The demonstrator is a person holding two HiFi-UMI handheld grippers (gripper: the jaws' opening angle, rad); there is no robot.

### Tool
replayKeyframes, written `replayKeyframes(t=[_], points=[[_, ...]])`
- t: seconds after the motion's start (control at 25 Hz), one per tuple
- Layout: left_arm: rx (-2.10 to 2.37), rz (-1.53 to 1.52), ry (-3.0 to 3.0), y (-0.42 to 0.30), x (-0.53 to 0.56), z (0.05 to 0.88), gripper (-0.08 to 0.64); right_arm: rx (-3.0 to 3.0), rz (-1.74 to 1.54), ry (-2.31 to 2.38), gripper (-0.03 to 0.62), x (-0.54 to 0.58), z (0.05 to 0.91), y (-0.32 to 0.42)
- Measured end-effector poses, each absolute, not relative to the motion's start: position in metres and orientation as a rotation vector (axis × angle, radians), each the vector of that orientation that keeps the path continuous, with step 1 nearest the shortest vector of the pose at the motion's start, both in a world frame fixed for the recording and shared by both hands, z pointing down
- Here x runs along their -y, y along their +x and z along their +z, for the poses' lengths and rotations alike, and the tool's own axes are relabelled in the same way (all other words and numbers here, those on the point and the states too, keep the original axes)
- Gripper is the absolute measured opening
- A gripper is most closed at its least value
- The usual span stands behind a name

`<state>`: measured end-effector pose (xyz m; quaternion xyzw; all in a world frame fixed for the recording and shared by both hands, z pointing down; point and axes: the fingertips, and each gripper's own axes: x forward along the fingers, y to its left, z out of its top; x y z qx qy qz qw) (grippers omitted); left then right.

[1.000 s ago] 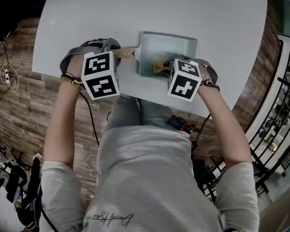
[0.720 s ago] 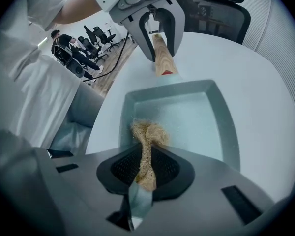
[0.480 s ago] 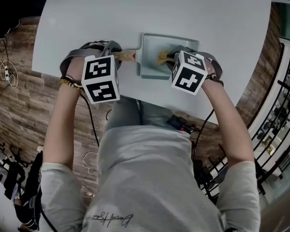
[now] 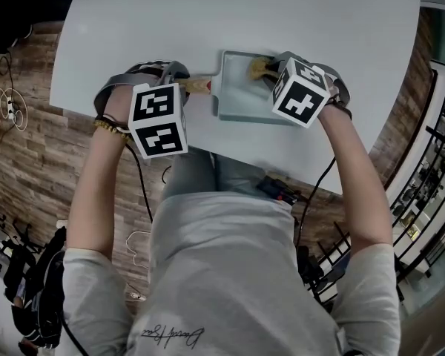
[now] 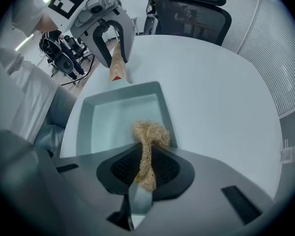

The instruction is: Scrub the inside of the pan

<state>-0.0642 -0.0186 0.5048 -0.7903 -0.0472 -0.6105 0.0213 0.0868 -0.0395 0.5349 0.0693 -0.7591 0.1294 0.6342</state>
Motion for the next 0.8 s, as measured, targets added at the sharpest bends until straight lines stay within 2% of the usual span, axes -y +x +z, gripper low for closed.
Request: replayKeyframes(t=[0.8], points=[[0.118,-1.915,-2.427,-0.070,0.024,0.509,0.150,1.708,0.381,0.026,0.069,-0.043,0.536,0.082]])
